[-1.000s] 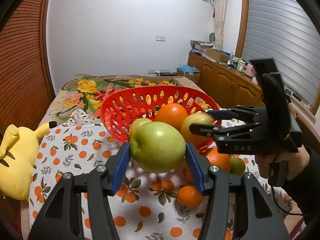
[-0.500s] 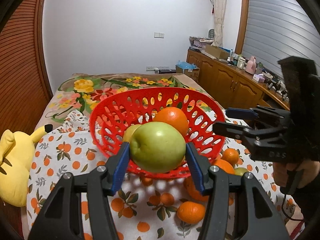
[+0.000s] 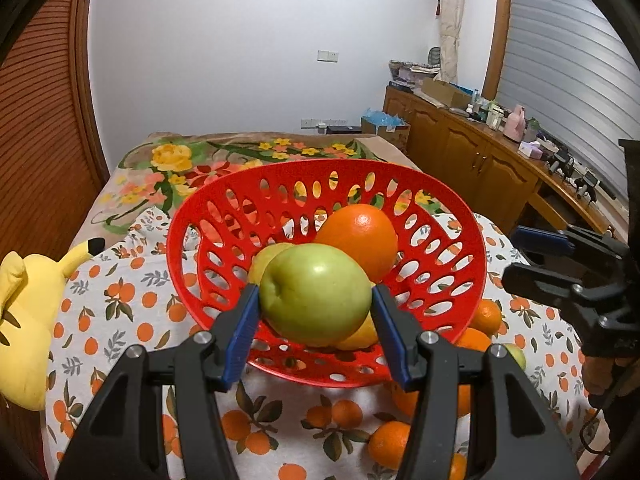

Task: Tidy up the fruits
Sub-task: 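Lower the green apple into the red basket and open the left tool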

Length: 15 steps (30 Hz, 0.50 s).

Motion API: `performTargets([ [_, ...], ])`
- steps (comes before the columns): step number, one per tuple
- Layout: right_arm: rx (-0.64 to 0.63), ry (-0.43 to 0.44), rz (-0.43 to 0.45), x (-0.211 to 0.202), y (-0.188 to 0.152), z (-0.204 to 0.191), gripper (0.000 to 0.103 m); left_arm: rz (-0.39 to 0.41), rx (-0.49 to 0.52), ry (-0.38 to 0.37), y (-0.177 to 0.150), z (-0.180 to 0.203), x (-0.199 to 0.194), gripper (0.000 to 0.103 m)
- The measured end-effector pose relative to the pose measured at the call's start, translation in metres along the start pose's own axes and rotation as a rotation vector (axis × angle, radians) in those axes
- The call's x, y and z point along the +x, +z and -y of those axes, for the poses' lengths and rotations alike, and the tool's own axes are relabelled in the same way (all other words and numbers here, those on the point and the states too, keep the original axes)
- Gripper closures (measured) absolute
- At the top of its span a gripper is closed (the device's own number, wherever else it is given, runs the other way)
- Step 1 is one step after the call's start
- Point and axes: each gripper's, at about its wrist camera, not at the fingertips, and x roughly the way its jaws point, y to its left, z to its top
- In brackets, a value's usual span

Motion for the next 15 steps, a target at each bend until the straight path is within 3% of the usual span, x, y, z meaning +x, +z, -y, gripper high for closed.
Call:
performTargets([
  [3,-0.002,-0.012,0.001,-0.003,-0.004,-0.001,0.038,-0.005,0.001,0.004,-0.002,0.001,0.002,0.047],
  [5,-0.003,-0.019,0.004,-0.006,-0.007,-0.002,0.038,0.014,0.001,0.0,-0.003,0.002,-0.002,0.039],
  [15,0.038,-0.028,0.031,-0.03,-0.026,-0.001,0.038,0.093,0.021,0.001,-0.009,0.012,-0.034,0.03],
])
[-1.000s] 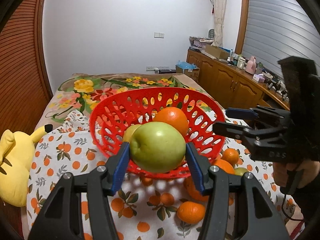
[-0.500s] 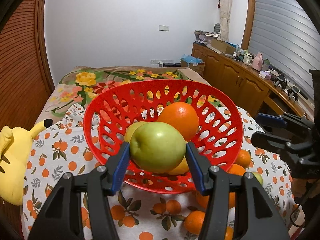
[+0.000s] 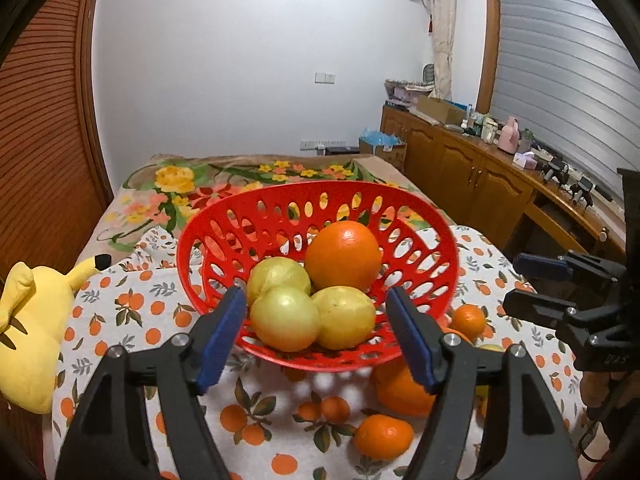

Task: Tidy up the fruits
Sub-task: 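Lower the green apple into the red basket and open the left tool, then withdraw both tools from the basket toward the loose mandarins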

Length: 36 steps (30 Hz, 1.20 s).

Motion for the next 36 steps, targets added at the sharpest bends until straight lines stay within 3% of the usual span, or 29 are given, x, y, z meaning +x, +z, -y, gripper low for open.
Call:
performTargets([
  [14,0.046,-0.031,0.006,-0.037,-0.044,-0.003,0.036,0.017,0.012,-0.059,-0.036,0.026,-0.046,0.03],
  [30,0.068,-0.019,-0.113,-0.022,-0.099,-0.013,0.036,-0.096,0.049,-0.089,-0.093,0.049,-0.038,0.03],
  [36,0.065,-0.015,-0.143,-0.012,-0.102,-0.013,0.044,-0.141,0.045,-0.097,-0.106,0.052,-0.028,0.03],
])
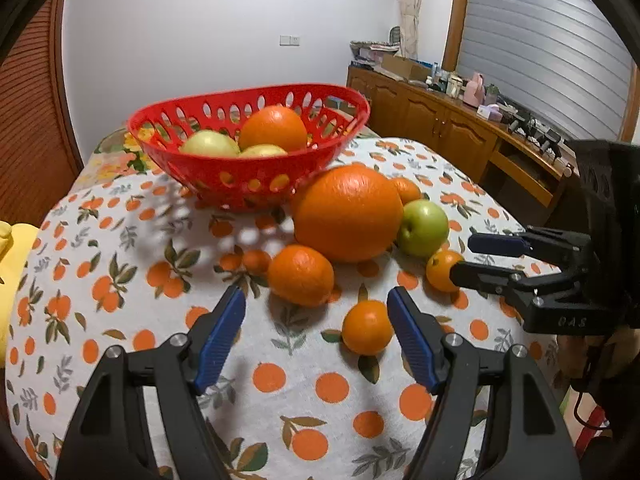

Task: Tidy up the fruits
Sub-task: 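Withdraw both tools from the basket toward the loose mandarins, then close the left tool on a mandarin while the right tool grips another mandarin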

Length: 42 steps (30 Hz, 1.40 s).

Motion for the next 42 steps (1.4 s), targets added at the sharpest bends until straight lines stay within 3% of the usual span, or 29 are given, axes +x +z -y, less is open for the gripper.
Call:
performTargets([
  [5,-0.005,0.0,-0.038,0.01,0.001,-0.001,0.053,-0.01,0.005,-0.011,-0.005,0.003,0.004,0.03],
  [14,-0.004,0.007,-0.089,0.023,-0.003,-0.001,0.057,-0.027,0.003,-0.037,-0.01,0.004,0.01,0.03],
  [17,-0.009,-0.002,-0.092,0.026,-0.002,-0.001,0.067,-0.038,0.004,-0.038,-0.01,0.005,0.014,0.03],
  [27,-0.013,-0.001,-0.046,0.009,-0.005,-0.001,0.068,-0.063,0.014,-0.068,-0.01,0.014,0.02,0.032],
  [35,-0.011,0.007,-0.027,0.002,-0.005,-0.002,0.068,-0.083,0.032,-0.077,-0.01,0.023,0.027,0.052],
  [42,-0.004,0.011,-0.028,0.002,-0.008,0.0,0.068,-0.098,0.04,-0.062,-0.012,0.024,0.033,0.063],
])
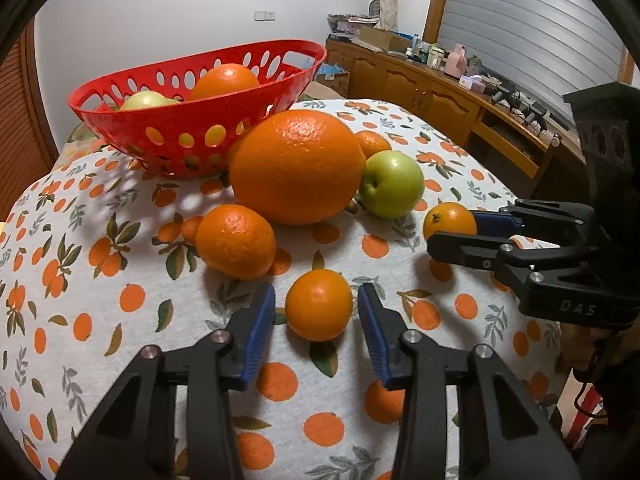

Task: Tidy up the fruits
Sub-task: 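Close the left tool on a mandarin while the right tool grips another mandarin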

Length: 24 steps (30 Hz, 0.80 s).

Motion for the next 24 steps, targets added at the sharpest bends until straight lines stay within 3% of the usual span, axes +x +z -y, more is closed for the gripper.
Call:
performTargets([
  [5,0.003,0.005,0.001,0.0,-0.001,-0.001,0.068,-0.017,0.013,-0.006,-0.001,0.003,0.003,0.071],
  [24,-0.024,0.031,0.074,-0.027,0.014,-0.016,0.068,0.089,-0.036,0.003,0.009,-0.011,-0.042,0.072],
])
